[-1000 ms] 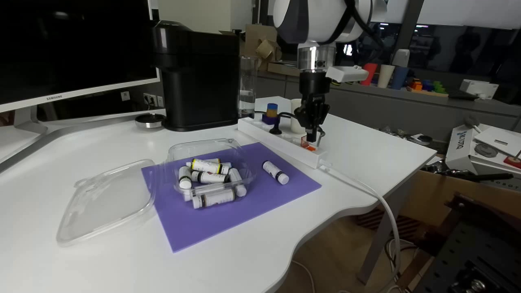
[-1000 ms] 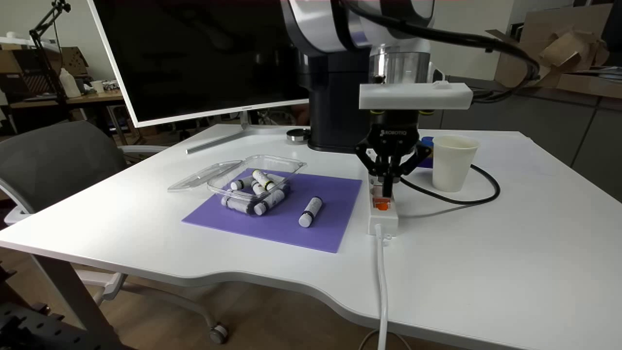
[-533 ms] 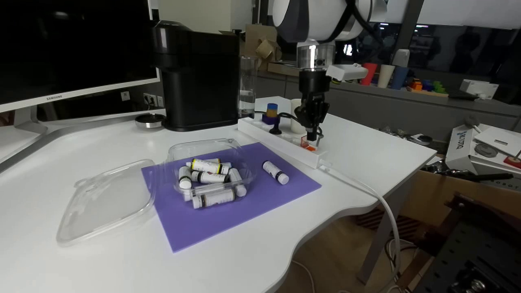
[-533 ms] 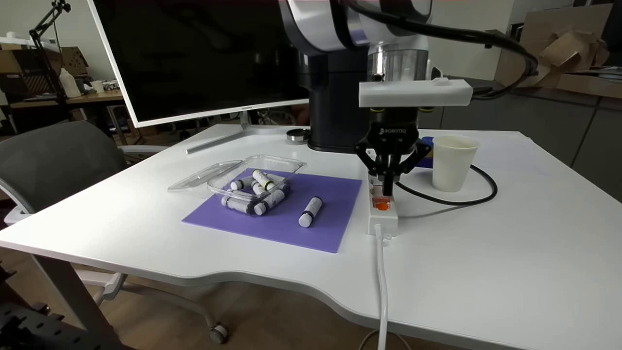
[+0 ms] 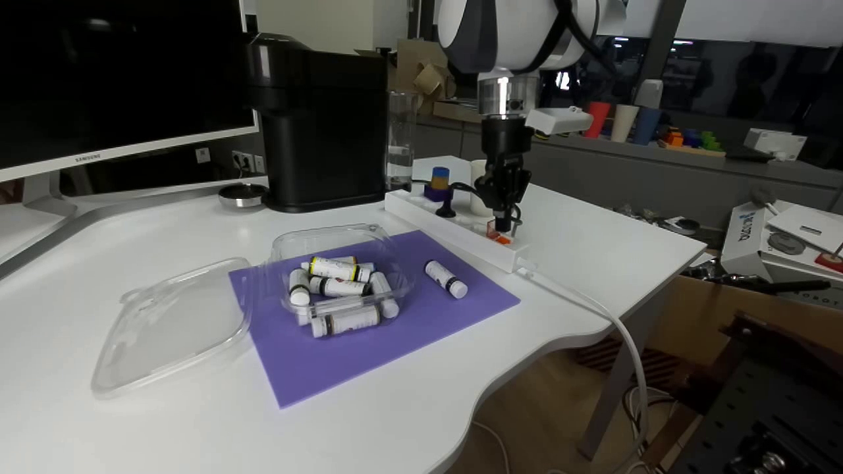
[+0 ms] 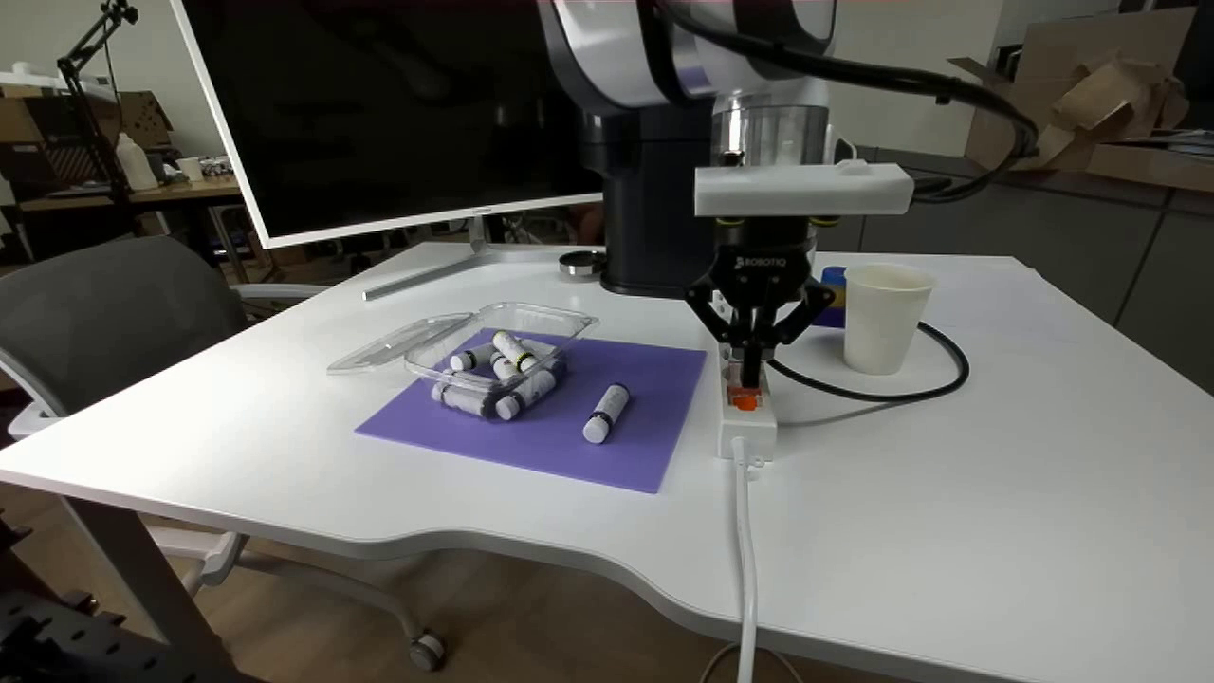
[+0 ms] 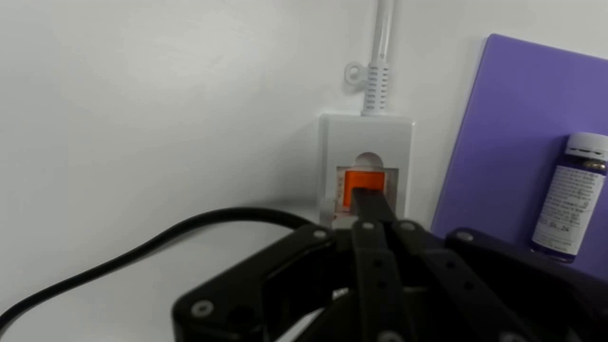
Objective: Turn on the extension cable
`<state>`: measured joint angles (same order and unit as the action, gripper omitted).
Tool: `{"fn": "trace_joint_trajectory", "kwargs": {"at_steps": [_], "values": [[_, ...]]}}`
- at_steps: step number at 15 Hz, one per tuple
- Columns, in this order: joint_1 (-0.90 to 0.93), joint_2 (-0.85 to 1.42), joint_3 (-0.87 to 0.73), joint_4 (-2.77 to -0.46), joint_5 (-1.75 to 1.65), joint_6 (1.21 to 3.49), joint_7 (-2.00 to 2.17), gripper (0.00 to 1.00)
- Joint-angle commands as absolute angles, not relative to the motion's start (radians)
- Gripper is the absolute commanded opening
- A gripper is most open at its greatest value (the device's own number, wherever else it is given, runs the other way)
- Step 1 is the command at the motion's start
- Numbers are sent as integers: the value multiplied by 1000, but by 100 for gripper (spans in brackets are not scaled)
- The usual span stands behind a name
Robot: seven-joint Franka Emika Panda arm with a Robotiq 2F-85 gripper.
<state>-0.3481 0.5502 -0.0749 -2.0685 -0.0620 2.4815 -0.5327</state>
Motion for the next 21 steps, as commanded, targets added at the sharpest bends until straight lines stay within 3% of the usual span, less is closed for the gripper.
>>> {"fn": "trace_joint_trajectory", "kwargs": {"at_steps": [1, 21], "values": [[-340, 560, -89, -2066, -84, 2477, -513, 0], [-410, 660, -65, -1960, 10, 2354, -552, 0]]}}
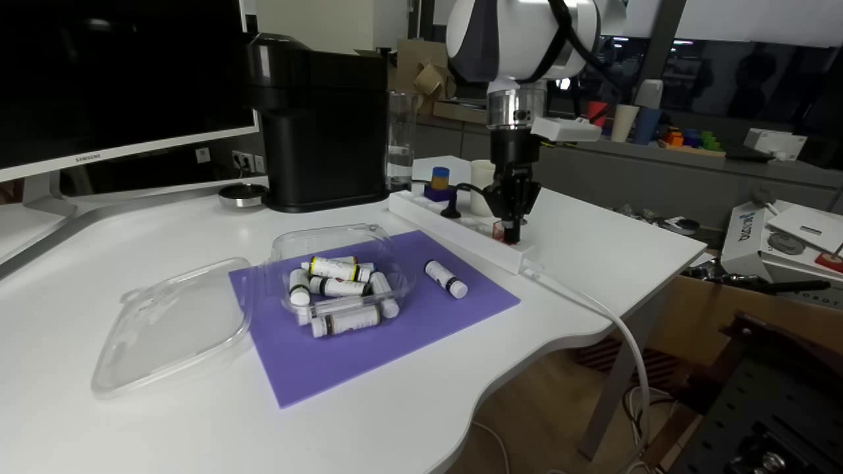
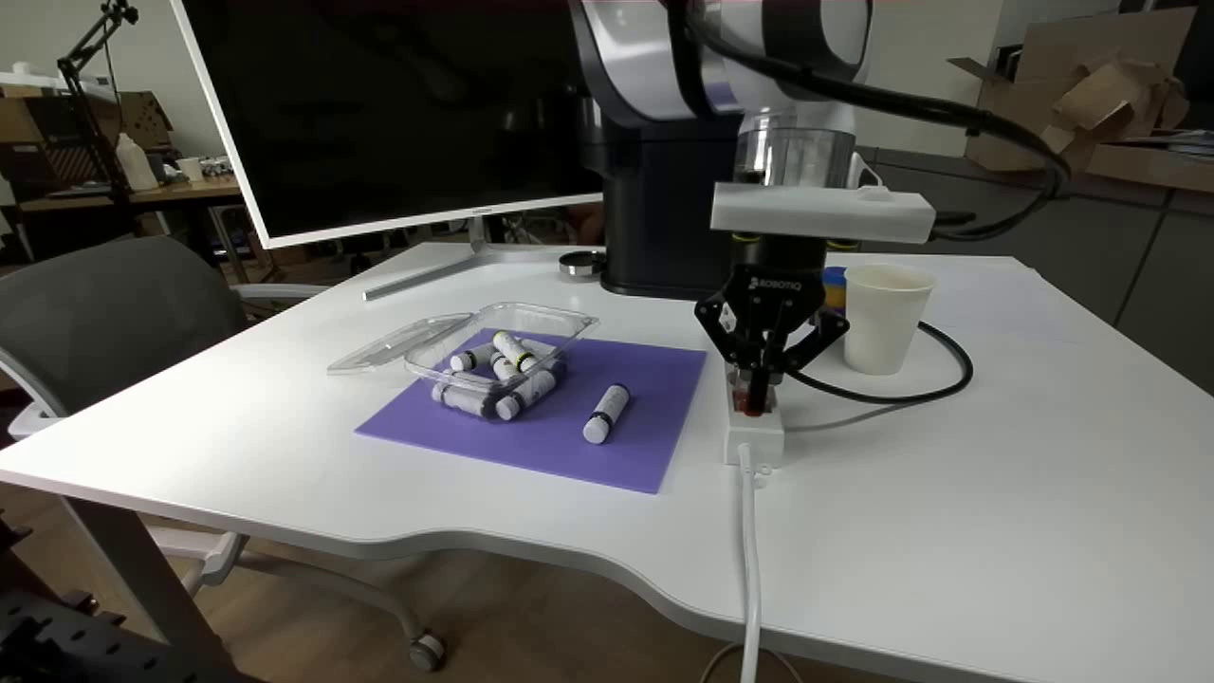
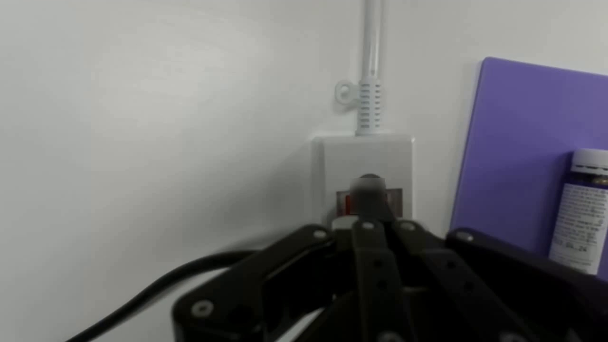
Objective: Turn on the extension cable
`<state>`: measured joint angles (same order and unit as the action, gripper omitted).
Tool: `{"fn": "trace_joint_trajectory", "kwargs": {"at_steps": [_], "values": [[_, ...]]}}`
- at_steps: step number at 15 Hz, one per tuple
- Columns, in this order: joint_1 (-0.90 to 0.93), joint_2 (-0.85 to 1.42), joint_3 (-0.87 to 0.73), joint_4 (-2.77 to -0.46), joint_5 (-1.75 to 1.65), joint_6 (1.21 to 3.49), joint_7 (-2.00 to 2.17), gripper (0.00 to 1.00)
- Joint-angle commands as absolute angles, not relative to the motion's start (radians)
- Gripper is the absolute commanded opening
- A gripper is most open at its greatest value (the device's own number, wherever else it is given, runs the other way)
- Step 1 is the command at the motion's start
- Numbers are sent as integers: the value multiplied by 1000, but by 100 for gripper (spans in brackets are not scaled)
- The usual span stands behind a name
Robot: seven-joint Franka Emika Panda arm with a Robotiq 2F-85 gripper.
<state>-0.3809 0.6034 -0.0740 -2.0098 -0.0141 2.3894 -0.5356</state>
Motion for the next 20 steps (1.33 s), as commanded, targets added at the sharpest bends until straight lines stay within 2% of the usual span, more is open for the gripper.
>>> {"fn": "trace_joint_trajectory", "kwargs": {"at_steps": [1, 8, 17, 18, 19, 20], "values": [[-417, 665, -63, -1951, 20, 2340, -558, 0], [-441, 704, -55, -1887, 60, 2256, -614, 0], [-376, 513, -84, -2035, -23, 2335, -598, 0], [-366, 484, -89, -2057, -32, 2341, -590, 26], [-357, 452, -93, -2078, -44, 2337, -586, 27], [-346, 424, -99, -2096, -55, 2333, -578, 33]]}}
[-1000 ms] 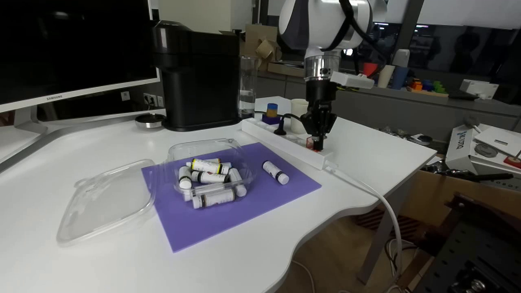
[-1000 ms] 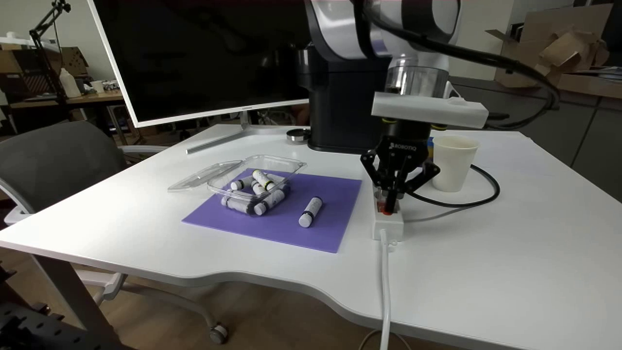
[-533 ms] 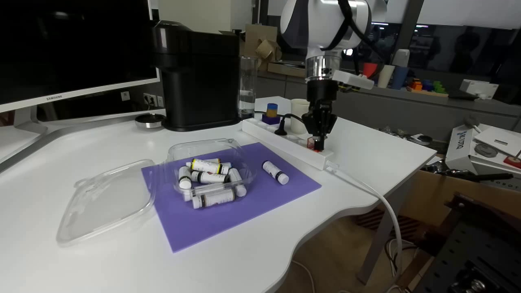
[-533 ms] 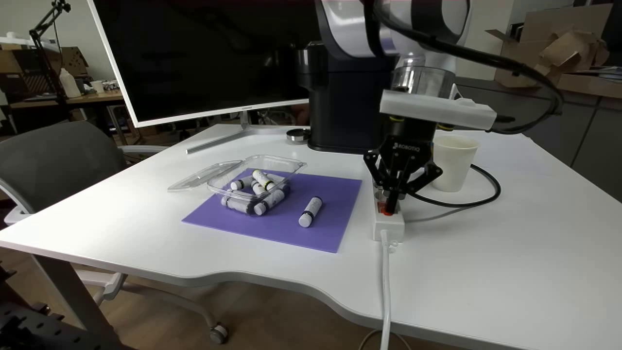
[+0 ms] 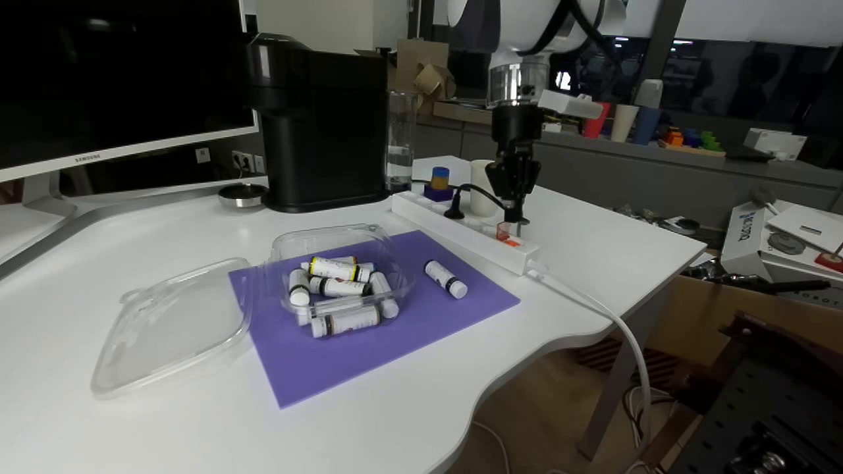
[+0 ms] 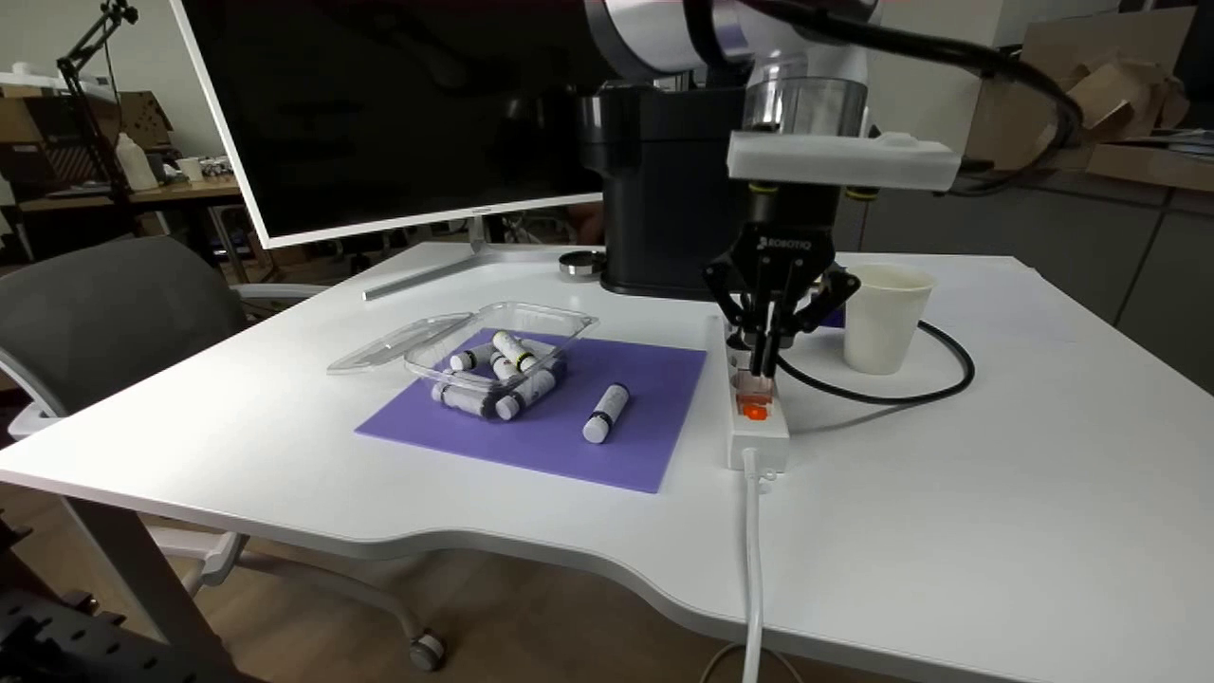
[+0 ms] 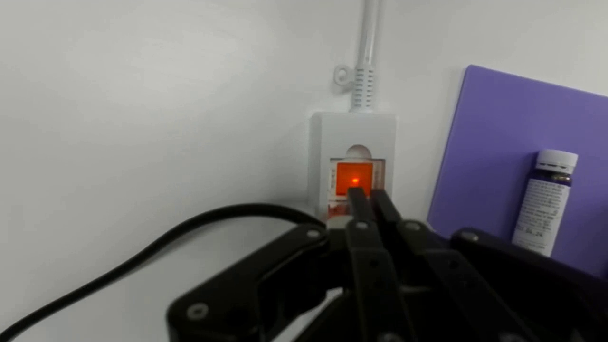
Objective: Turn on the extension cable
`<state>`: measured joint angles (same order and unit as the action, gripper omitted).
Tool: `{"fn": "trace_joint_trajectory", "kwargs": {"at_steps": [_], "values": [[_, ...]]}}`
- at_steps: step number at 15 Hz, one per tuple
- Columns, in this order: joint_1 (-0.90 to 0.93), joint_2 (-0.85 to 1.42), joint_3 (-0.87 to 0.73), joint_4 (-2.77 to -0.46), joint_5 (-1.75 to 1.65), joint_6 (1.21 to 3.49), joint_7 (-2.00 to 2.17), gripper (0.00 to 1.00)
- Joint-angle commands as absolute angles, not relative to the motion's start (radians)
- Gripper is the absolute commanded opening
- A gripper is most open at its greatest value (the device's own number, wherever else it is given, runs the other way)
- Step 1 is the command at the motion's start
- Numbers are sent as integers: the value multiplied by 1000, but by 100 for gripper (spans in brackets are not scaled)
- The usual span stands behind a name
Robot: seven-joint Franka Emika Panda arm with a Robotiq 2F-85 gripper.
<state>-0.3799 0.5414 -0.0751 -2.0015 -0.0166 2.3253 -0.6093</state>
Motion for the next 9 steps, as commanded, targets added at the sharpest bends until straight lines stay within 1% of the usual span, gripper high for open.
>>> {"fn": "trace_joint_trajectory", "kwargs": {"at_steps": [1, 9], "values": [[-335, 396, -105, -2112, -65, 2322, -562, 40], [-251, 217, -158, -2227, -181, 2313, -390, 93]]}}
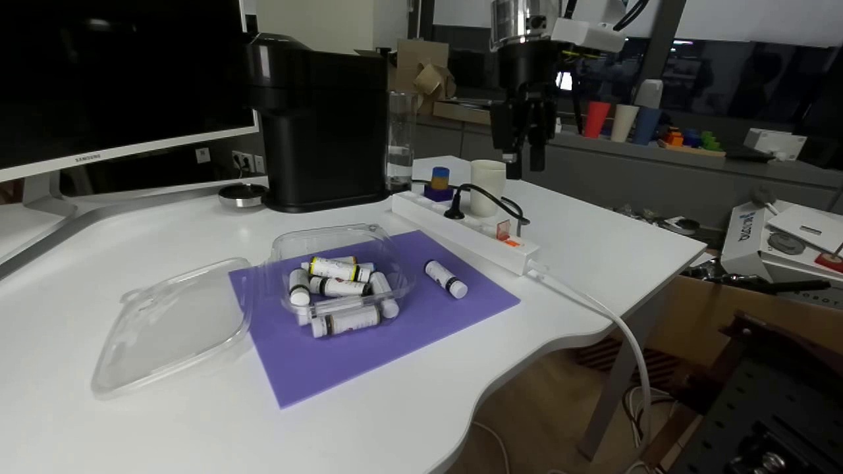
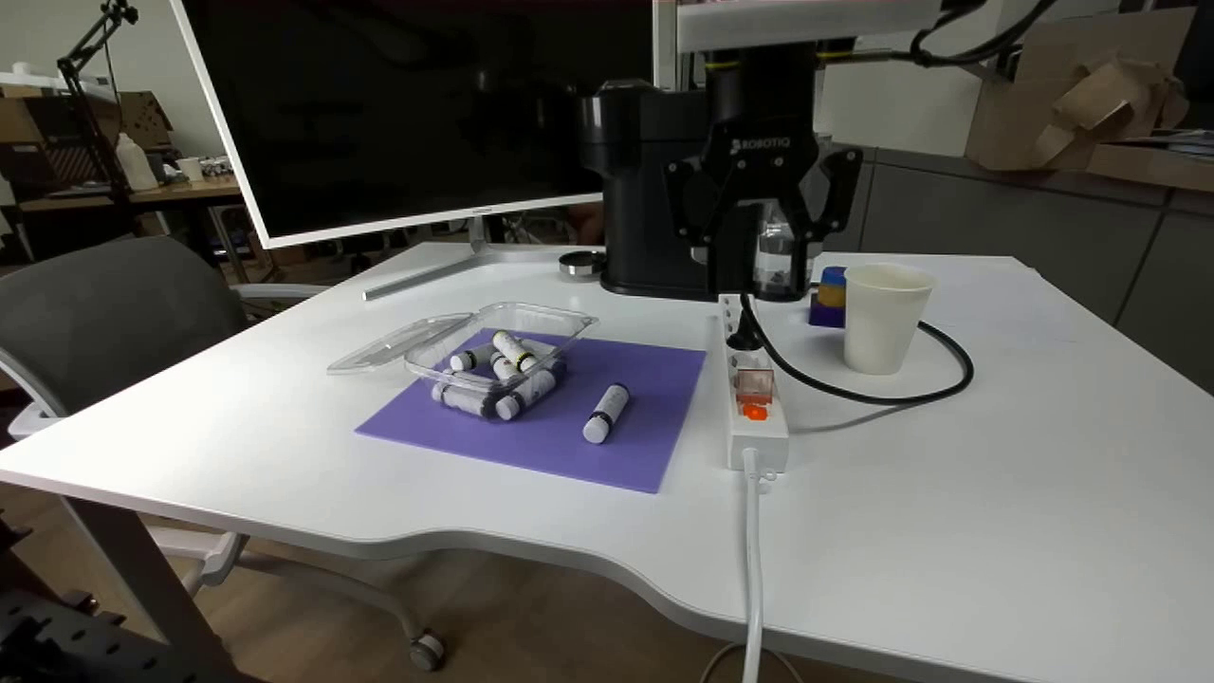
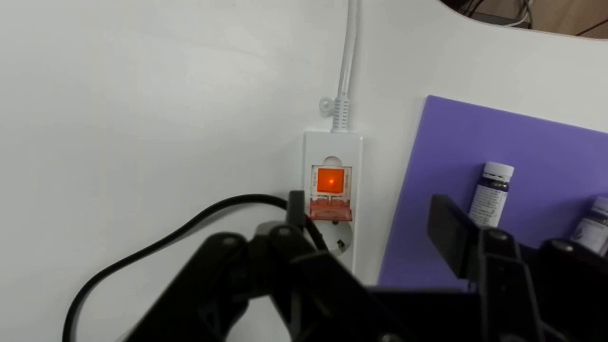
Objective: Turn on the extension cable
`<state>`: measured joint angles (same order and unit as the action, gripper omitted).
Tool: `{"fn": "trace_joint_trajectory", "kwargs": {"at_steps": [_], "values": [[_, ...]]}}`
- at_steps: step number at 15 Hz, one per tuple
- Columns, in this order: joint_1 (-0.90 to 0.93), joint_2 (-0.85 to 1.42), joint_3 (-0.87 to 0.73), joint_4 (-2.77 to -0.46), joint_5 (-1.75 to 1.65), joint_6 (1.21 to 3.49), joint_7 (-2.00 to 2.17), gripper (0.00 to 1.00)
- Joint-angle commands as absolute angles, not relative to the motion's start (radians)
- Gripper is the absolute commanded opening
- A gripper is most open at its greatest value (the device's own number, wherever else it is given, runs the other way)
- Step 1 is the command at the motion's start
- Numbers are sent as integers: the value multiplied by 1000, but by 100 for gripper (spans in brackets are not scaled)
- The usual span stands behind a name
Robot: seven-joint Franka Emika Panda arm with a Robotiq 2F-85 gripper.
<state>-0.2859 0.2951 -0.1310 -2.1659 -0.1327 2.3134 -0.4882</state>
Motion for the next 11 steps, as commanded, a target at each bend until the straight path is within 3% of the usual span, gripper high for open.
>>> {"fn": "trace_joint_trajectory", "kwargs": {"at_steps": [1, 11], "values": [[-243, 202, -162, -2235, -191, 2311, -361, 98], [-210, 169, -186, -2253, -206, 2291, -156, 100]]}}
